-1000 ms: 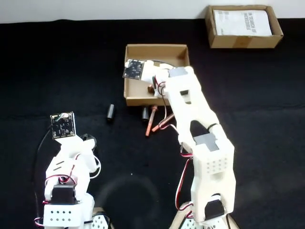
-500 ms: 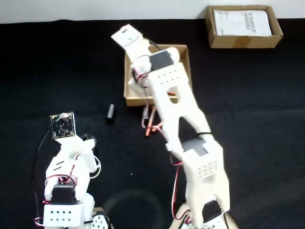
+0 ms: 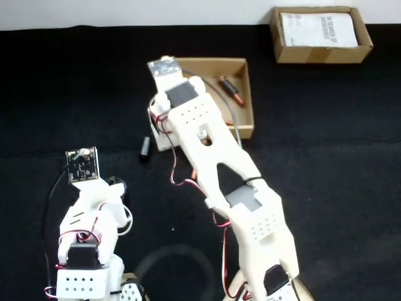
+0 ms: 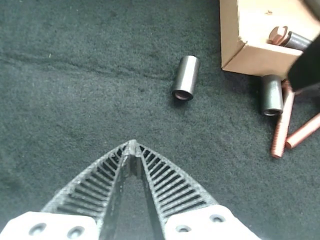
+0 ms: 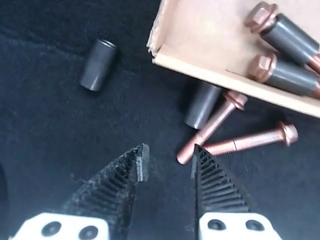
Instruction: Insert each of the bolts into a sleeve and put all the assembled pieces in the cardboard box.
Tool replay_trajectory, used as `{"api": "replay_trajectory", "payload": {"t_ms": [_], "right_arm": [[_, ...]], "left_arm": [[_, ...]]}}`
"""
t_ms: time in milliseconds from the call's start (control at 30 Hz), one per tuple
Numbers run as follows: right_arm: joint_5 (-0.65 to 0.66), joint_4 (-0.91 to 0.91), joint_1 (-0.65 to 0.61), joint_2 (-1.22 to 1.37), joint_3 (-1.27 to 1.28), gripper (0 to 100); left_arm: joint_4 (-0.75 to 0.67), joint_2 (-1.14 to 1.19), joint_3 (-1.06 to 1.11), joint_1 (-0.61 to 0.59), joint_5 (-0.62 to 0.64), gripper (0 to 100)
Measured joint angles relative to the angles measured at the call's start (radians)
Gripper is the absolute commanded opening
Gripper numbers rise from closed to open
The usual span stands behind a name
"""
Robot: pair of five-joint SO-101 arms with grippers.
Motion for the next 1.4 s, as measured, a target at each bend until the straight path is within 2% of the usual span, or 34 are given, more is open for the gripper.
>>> {"api": "replay_trajectory", "payload": {"t_ms": [233,433,933,1400], "right_arm": [[0.0,-0.19,0.014,0.0,0.181,12.2],[0.046,-0.272,0.052,0.0,0.256,12.3],[0.055,-0.328,0.075,0.143,0.245,12.3],[0.054,-0.322,0.087,0.315,0.054,11.9]], "left_arm": [[0.0,0.0,0.0,0.0,0.0,1],[0.0,0.0,0.0,0.0,0.0,1],[0.0,0.0,0.0,0.0,0.0,1],[0.0,0.0,0.0,0.0,0.0,1]]}}
